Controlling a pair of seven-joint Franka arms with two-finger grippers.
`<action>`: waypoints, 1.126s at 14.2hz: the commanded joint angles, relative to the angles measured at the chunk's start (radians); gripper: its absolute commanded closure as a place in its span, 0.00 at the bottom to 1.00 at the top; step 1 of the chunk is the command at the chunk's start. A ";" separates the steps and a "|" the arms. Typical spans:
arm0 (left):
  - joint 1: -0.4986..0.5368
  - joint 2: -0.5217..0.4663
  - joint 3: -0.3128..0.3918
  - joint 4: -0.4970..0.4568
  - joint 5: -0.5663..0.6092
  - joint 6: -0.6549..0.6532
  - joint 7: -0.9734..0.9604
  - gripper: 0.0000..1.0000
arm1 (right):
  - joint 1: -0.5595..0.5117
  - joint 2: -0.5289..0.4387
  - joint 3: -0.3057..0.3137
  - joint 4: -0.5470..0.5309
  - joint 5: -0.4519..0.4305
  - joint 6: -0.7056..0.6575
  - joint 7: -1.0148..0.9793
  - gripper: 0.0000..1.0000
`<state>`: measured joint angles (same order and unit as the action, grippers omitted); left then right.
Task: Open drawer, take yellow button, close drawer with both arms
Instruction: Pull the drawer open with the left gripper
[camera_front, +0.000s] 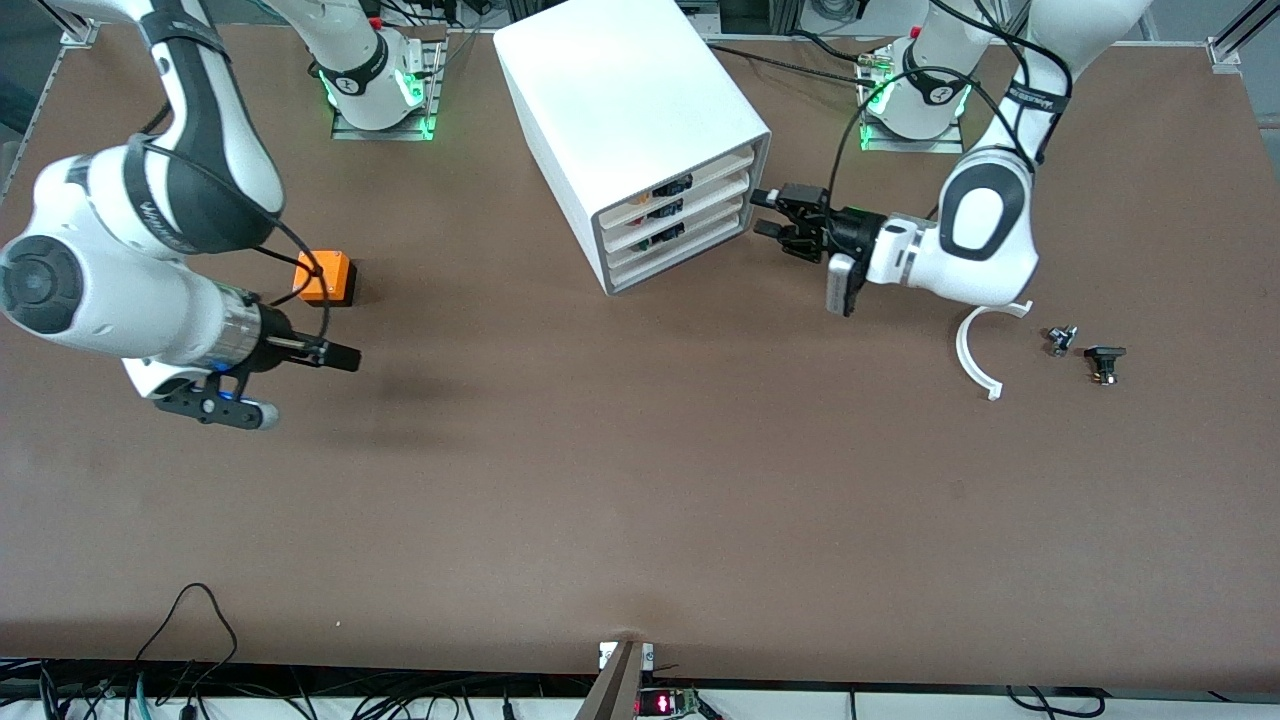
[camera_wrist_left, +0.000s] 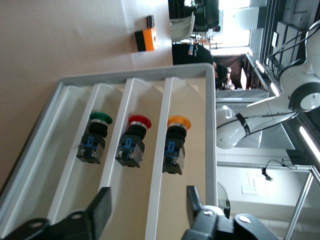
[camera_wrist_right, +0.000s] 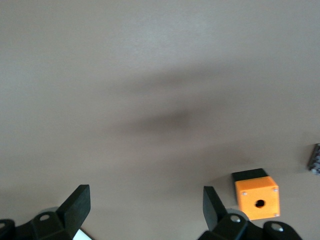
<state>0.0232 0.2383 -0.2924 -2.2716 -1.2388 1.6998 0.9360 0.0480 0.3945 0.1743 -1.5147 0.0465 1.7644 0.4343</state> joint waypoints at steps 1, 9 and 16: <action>0.007 0.047 -0.054 -0.011 -0.024 0.011 0.044 0.52 | 0.081 0.044 -0.001 0.053 0.007 0.027 0.121 0.00; 0.007 0.088 -0.125 -0.057 -0.109 0.011 0.101 0.54 | 0.202 0.165 -0.001 0.246 0.007 0.032 0.414 0.00; -0.006 0.088 -0.142 -0.066 -0.136 0.014 0.106 1.00 | 0.253 0.231 -0.001 0.355 0.007 0.046 0.540 0.00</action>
<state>0.0191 0.3347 -0.4251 -2.3218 -1.3407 1.7053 1.0090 0.2908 0.5889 0.1770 -1.2157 0.0465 1.8096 0.9464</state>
